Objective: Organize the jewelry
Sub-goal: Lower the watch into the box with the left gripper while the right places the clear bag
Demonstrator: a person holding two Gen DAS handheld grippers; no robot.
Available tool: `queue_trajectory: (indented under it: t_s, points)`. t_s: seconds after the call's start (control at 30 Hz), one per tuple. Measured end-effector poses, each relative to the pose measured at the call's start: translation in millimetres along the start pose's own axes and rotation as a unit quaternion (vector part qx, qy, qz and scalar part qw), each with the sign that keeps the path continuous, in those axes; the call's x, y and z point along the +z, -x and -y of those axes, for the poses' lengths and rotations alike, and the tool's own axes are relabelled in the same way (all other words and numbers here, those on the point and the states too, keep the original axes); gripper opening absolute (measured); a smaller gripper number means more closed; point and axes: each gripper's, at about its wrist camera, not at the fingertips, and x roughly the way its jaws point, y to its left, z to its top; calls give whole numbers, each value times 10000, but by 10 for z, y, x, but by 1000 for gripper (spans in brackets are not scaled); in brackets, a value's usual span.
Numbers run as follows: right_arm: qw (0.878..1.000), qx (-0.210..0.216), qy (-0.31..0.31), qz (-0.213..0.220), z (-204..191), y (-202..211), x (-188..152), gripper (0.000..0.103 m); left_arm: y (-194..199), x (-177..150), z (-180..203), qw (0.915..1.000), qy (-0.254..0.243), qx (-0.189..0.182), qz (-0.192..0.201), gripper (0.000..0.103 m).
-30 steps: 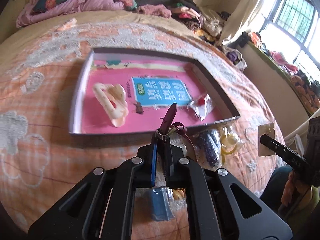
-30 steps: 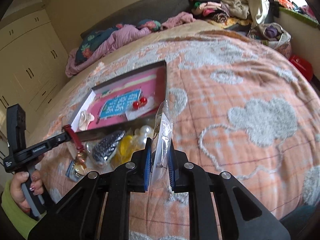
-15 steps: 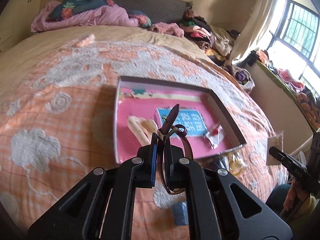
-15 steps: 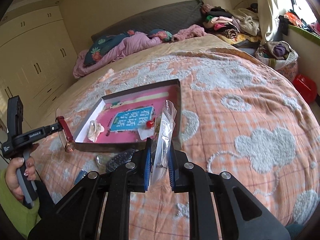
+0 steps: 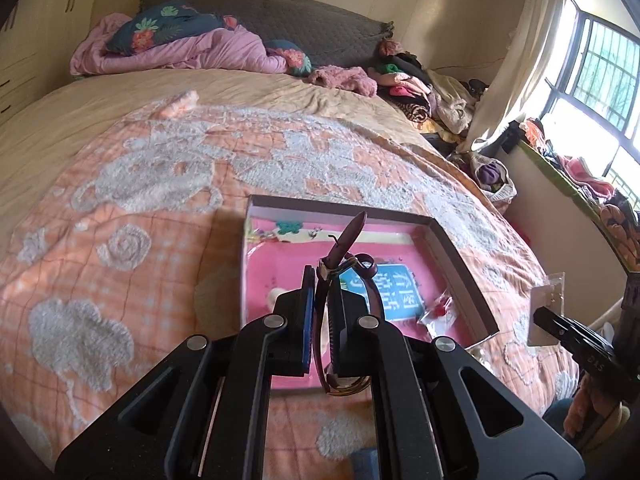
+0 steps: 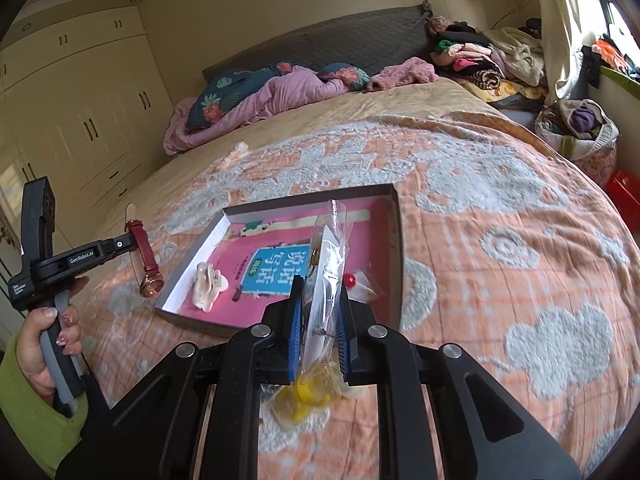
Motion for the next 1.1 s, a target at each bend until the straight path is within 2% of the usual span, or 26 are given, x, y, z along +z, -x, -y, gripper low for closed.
queue_trajectory:
  t_s: [0.37, 0.67, 1.1]
  points:
    - [9999, -9, 98, 45, -36, -235, 222, 14, -296, 76, 228, 9998, -164, -127, -69, 1]
    - [10000, -91, -16, 9, 108, -413, 333, 14, -539, 51, 320, 9994, -230, -191, -189, 1]
    - [9985, -396, -134, -361, 379, -797, 232, 14, -893, -160, 453, 9966, -539, -240, -575, 1]
